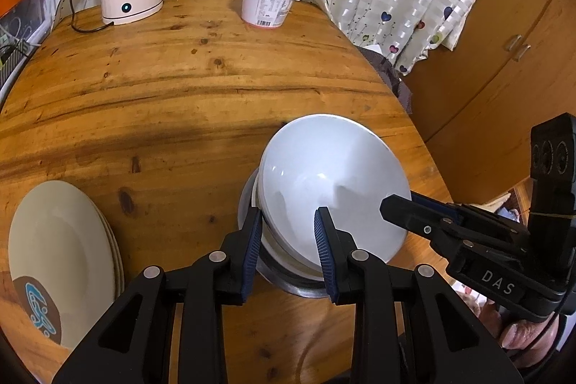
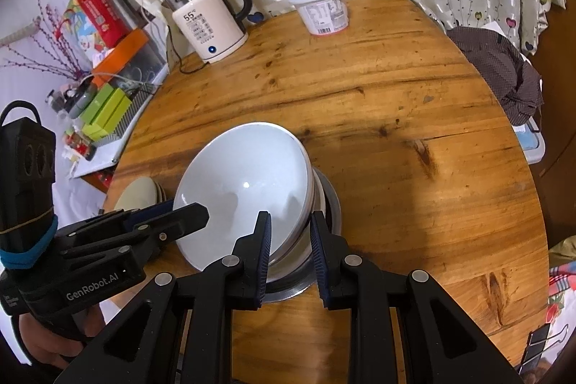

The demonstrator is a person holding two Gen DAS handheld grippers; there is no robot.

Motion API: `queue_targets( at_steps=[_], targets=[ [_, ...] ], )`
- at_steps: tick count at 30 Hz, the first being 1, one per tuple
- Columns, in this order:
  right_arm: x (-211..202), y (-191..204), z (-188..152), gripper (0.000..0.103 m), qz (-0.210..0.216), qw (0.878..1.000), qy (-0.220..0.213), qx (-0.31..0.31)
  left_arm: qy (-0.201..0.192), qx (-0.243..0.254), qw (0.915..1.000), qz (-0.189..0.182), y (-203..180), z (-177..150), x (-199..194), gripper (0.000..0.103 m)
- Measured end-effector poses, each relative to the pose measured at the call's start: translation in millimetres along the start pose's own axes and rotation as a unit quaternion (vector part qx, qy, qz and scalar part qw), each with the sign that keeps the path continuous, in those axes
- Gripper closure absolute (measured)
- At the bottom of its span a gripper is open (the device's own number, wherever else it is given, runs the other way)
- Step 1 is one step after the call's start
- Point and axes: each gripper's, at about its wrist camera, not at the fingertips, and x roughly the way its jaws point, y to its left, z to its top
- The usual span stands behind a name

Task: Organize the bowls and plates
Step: 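Lower the blue-rimmed bowls into the steel bowl with the right gripper, then open the right gripper to release the bowls in the steel bowl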

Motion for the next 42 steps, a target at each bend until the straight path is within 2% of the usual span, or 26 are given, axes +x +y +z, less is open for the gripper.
queue_targets(
  at_steps=[20, 42],
  targets=[
    [7.8, 0.0, -1.6, 0.079, -0.009, 1.0, 0.011, -0.011, 0.004, -0.01, 0.9999, -0.003, 4.5, -3.8, 7.6, 0.072],
    [2.8, 2.7, 1.9, 0.076, -0.011, 1.0, -0.006, -0.027, -0.025, -0.023, 0.9992, -0.019, 10.3, -3.0, 1.1, 0.072]
  ],
)
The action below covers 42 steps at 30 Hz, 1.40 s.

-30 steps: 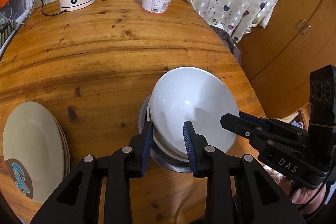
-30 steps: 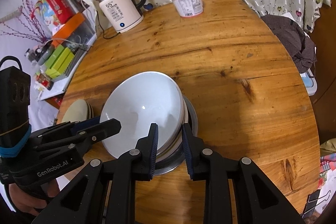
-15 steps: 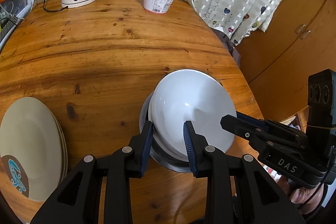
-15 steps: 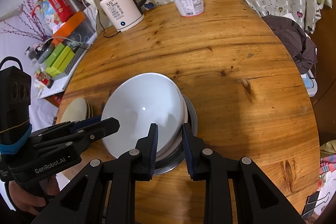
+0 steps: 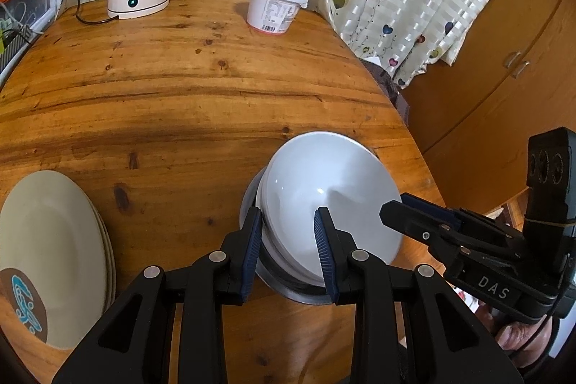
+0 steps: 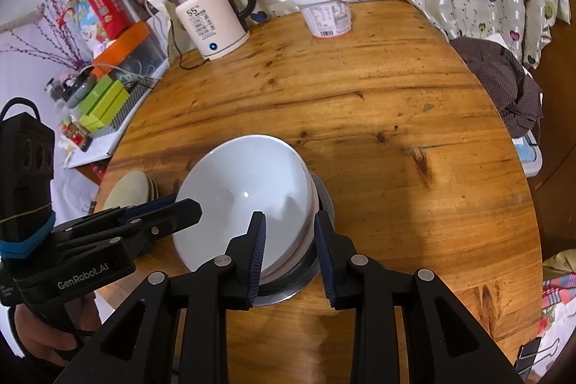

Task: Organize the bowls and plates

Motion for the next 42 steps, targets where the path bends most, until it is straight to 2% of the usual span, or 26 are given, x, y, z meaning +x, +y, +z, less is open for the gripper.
queue_targets(
  at_steps=[9, 20, 25, 33, 39, 42],
  targets=[
    [0.0, -2.7, 2.1, 0.087, -0.008, 1.0, -0.009, -0.011, -0.018, 0.003, 0.9998, -0.006, 0.5, 3.8, -2.5, 0.072],
    [-4.7, -12.5, 4.1, 0.087, 0.008, 1.0, -0.016, 0.0, -0.022, -0.009, 0.9995, -0.02, 10.7, 2.1, -4.0, 0.072],
    [-12.5, -29.3, 6.5, 0.075, 0.015, 0.999, -0.027, 0.016, -0.039, -0.032, 0.9983, -0.029, 24.7, 1.4, -11.2, 0.072],
    [-16.2, -65.0, 0.7, 0.075, 0.057, 0.995, -0.03, 0.073, -0.05, -0.061, 0.9957, -0.047, 45.3, -4.1, -16.0, 0.071],
    [-9.3, -75.2, -6.7, 0.075, 0.08, 0.993, -0.023, 0.083, -0.046, -0.084, 0.9933, -0.064, 56.9, -10.5, -14.1, 0.071],
    [-1.3, -80.1, -11.3, 0.071, 0.1, 0.991, -0.012, 0.092, -0.042, -0.09, 0.9925, -0.071, 60.4, -14.2, -11.6, 0.071]
  ],
)
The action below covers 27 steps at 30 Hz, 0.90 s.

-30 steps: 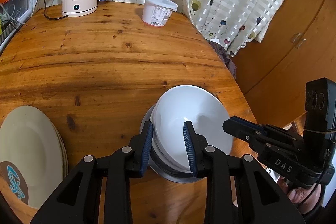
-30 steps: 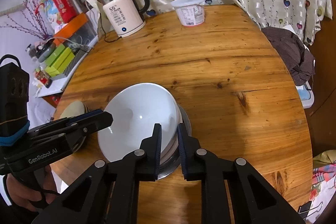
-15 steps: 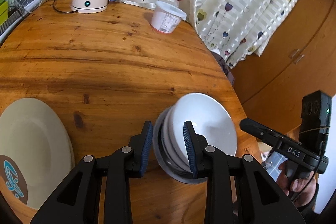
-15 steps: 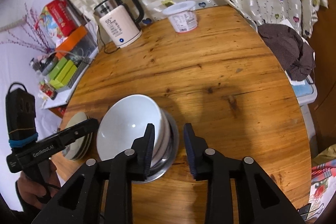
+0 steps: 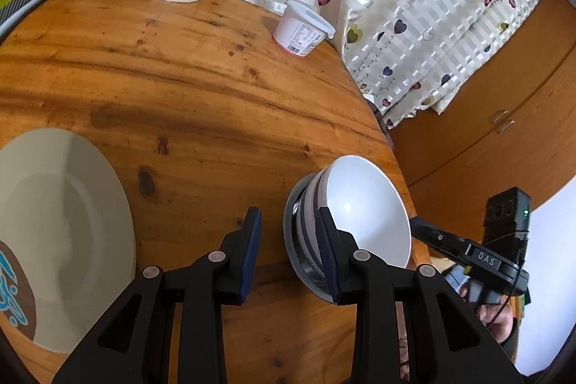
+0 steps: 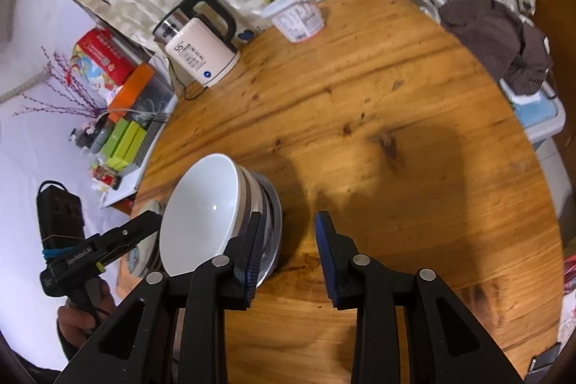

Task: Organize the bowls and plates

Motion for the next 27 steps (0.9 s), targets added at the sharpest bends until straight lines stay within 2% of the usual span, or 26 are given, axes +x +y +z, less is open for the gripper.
queue_targets(
  at_steps=[5, 12, 16, 19, 21, 27],
  targets=[
    [9.3, -8.1, -6.7, 0.071, 0.041, 0.999, 0.023, 0.018, 0.01, -0.015, 0.9997, -0.018, 7.1, -6.3, 4.1, 0.071],
    [16.6, -14.1, -11.7, 0.072, 0.054, 0.997, 0.039, 0.028, 0.024, -0.02, 0.9991, -0.029, 9.5, -13.1, 9.7, 0.071],
    [18.1, -13.8, -12.5, 0.083, 0.061, 0.997, 0.042, 0.027, 0.033, -0.026, 0.9984, -0.037, 12.4, -15.7, 14.1, 0.071],
    [21.2, -14.4, -12.7, 0.088, 0.064, 0.996, 0.046, 0.03, 0.04, -0.029, 0.9979, -0.042, 13.8, -17.7, 17.3, 0.071],
    [22.2, -16.0, -13.3, 0.088, 0.07, 0.996, 0.047, 0.034, 0.044, -0.029, 0.9977, -0.044, 13.9, -18.4, 19.2, 0.08],
    [24.7, -16.2, -12.1, 0.091, 0.082, 0.995, 0.049, 0.035, 0.055, -0.029, 0.9967, -0.051, 14.7, -20.0, 24.8, 0.087]
  ],
)
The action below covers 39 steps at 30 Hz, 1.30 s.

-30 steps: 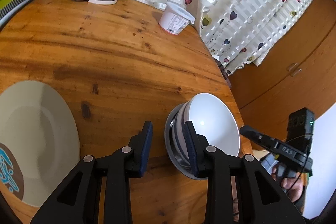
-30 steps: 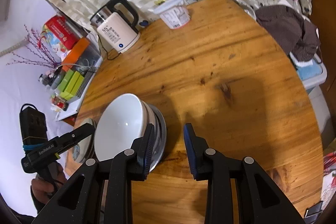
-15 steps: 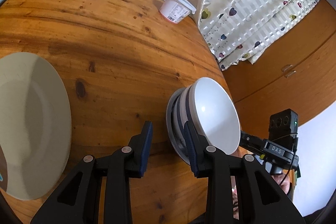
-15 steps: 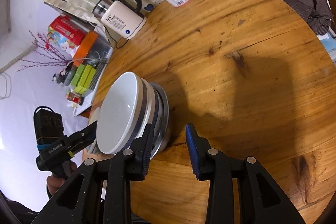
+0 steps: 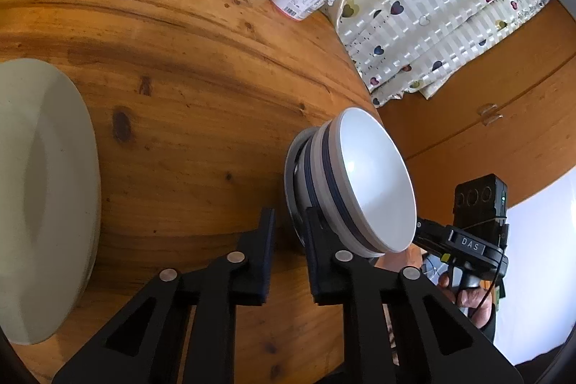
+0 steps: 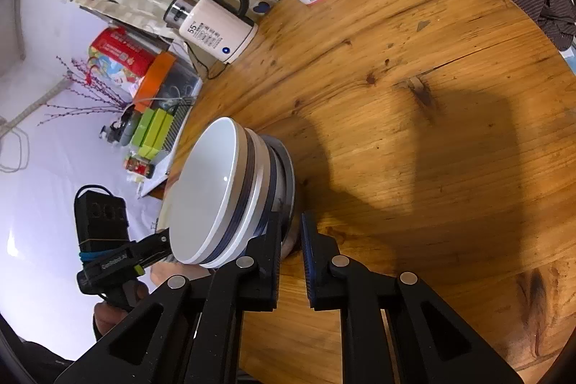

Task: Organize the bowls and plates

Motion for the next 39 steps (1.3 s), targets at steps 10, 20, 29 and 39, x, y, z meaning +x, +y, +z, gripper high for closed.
queue_targets(
  at_steps=[10, 20, 29, 39],
  targets=[
    [1.0, -1.9, 0.6, 0.095, 0.017, 1.0, 0.004, 0.003, 0.012, -0.011, 0.9996, -0.024, 6.0, 1.5, 4.2, 0.087],
    [-0.3, -2.2, 0.9, 0.095, 0.02, 1.0, 0.002, 0.007, 0.024, -0.026, 0.9978, -0.056, 12.1, 1.9, 7.0, 0.089],
    [-0.3, -1.6, 1.7, 0.095, 0.017, 1.0, 0.001, 0.004, 0.015, -0.015, 0.9978, -0.063, 9.8, 1.4, 6.9, 0.096],
    [-0.5, -0.8, 3.1, 0.095, 0.013, 1.0, 0.001, 0.004, 0.007, -0.006, 0.9979, -0.064, 8.3, 0.6, 4.3, 0.097]
  ],
)
